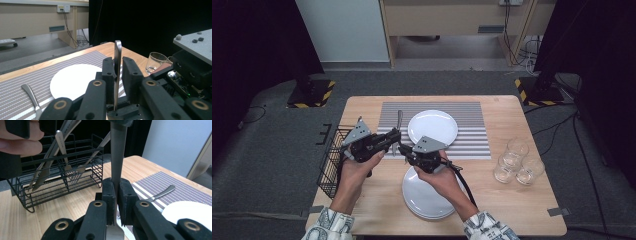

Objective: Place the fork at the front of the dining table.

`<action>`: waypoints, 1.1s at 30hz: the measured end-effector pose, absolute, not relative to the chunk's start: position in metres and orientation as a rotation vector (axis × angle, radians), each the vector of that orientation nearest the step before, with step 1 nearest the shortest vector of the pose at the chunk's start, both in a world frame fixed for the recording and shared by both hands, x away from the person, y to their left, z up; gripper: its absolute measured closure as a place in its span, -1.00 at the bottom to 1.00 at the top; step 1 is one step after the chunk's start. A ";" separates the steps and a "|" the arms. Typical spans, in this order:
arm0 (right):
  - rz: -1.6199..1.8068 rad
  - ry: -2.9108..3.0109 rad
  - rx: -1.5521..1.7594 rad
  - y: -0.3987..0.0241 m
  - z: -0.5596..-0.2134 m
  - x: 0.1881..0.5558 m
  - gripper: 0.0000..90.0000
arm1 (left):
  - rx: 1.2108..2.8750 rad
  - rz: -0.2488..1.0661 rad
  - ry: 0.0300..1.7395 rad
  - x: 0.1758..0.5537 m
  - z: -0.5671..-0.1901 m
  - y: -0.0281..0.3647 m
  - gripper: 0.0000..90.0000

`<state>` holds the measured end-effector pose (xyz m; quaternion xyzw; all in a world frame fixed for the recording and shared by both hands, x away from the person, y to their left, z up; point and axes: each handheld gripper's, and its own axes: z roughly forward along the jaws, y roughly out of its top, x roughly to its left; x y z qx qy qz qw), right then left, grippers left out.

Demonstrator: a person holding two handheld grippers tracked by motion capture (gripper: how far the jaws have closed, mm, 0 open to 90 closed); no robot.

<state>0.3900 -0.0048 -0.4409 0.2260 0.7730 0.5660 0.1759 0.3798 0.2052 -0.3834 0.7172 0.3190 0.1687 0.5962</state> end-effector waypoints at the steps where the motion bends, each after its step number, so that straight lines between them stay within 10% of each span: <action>1: 1.602 2.190 0.637 -0.005 -0.441 0.390 0.87 | 1.666 0.390 0.741 0.379 -0.383 0.205 0.86; 33: 1.473 2.100 0.727 -0.001 -0.465 0.376 0.13 | 1.602 0.464 0.810 0.376 -0.367 0.204 0.92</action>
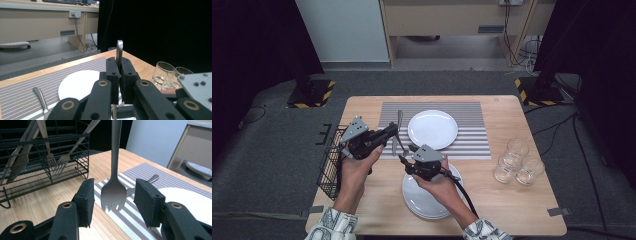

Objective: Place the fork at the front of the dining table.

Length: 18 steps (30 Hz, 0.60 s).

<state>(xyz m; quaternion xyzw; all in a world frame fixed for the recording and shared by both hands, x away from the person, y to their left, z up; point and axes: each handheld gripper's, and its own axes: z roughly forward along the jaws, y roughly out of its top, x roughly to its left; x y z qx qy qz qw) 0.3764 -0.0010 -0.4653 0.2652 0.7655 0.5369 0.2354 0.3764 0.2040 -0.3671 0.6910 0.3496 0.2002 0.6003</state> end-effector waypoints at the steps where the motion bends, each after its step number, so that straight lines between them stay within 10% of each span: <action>1: 1.471 2.103 0.729 -0.001 -0.466 0.376 0.13 | 1.600 0.465 0.812 0.376 -0.367 0.204 0.92; 18: 1.474 2.091 0.766 0.004 -0.470 0.377 0.43 | 1.609 0.456 0.814 0.375 -0.368 0.200 0.92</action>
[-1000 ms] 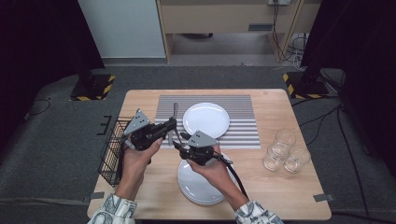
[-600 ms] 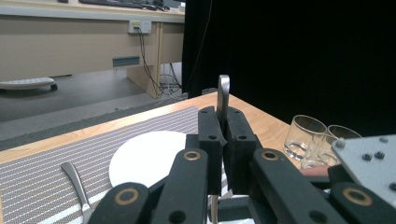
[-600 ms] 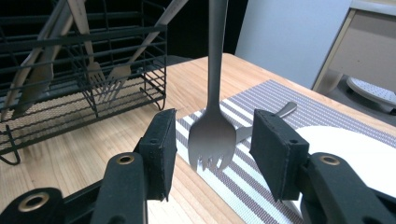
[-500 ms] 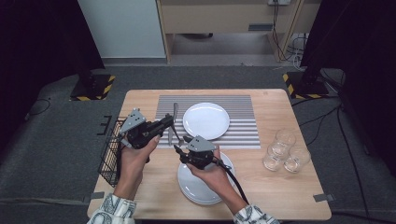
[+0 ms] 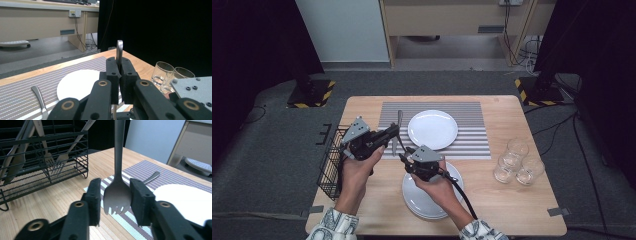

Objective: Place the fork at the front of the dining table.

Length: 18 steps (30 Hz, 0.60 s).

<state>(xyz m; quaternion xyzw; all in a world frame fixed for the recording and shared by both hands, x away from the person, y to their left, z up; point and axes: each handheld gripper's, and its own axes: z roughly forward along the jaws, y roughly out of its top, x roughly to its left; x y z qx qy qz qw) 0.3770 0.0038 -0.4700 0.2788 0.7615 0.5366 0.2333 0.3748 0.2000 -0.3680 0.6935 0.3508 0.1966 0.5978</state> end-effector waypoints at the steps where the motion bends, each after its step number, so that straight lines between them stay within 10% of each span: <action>1: 1.475 2.091 0.767 0.004 -0.470 0.377 0.47 | 1.610 0.455 0.812 0.375 -0.368 0.200 0.92; 18: 1.543 2.170 0.734 -0.007 -0.468 0.379 0.50 | 1.635 0.429 0.736 0.376 -0.370 0.202 0.81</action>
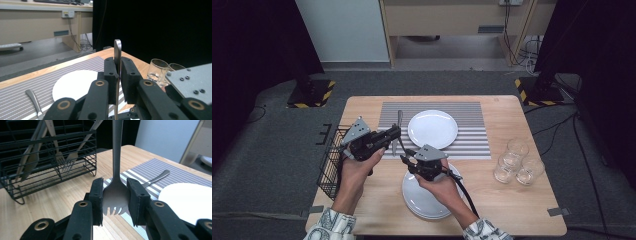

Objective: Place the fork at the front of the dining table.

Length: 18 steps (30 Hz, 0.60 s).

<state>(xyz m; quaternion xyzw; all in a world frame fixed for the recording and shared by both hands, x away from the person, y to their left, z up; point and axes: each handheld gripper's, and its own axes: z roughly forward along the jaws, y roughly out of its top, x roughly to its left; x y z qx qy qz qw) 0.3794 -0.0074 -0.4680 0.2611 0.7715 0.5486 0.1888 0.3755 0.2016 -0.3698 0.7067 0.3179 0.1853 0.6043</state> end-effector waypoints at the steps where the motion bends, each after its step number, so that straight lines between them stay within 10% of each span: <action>1: 1.555 2.173 0.732 -0.008 -0.468 0.380 0.50 | 1.640 0.429 0.729 0.376 -0.370 0.202 0.80; 18: 1.642 2.199 0.705 -0.020 -0.463 0.382 0.50 | 1.637 0.414 0.647 0.377 -0.372 0.201 0.57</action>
